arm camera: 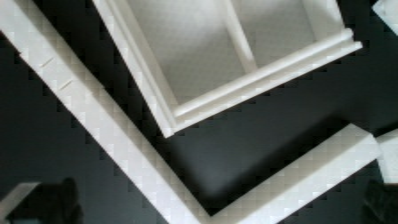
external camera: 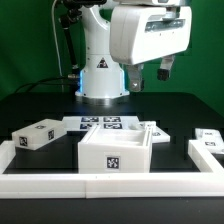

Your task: Assemble cabinet

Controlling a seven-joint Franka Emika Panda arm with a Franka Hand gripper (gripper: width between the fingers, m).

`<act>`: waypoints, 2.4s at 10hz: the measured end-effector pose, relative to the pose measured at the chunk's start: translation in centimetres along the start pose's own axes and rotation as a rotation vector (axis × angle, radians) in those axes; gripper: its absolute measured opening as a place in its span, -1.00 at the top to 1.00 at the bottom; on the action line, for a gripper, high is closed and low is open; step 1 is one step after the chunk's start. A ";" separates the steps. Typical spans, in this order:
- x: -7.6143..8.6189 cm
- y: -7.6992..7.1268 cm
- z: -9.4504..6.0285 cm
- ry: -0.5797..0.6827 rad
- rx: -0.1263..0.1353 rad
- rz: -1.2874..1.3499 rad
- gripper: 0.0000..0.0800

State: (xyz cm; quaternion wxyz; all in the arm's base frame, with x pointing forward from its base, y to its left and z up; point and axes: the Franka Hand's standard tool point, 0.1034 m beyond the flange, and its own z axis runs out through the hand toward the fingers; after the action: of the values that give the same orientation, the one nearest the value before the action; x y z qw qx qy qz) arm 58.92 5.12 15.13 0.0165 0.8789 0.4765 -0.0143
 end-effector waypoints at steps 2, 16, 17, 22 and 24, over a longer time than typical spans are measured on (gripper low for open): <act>-1.3 -2.1 1.7 0.050 -0.052 -0.126 -1.00; -5.9 -9.4 9.9 0.098 -0.060 -0.287 -1.00; -6.0 -9.7 10.6 0.097 -0.052 -0.286 -1.00; -5.6 -8.8 12.2 0.096 -0.040 -0.276 -1.00; -5.7 -8.8 12.3 0.096 -0.039 -0.273 -0.68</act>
Offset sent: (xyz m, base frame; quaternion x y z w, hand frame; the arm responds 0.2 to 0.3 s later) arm -0.0339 0.0004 -0.0209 -0.0467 0.0605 -0.1888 0.9790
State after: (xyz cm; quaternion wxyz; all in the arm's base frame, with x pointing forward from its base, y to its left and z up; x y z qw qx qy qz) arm 48.38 4.64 2.95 0.0086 0.8050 0.5922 0.0347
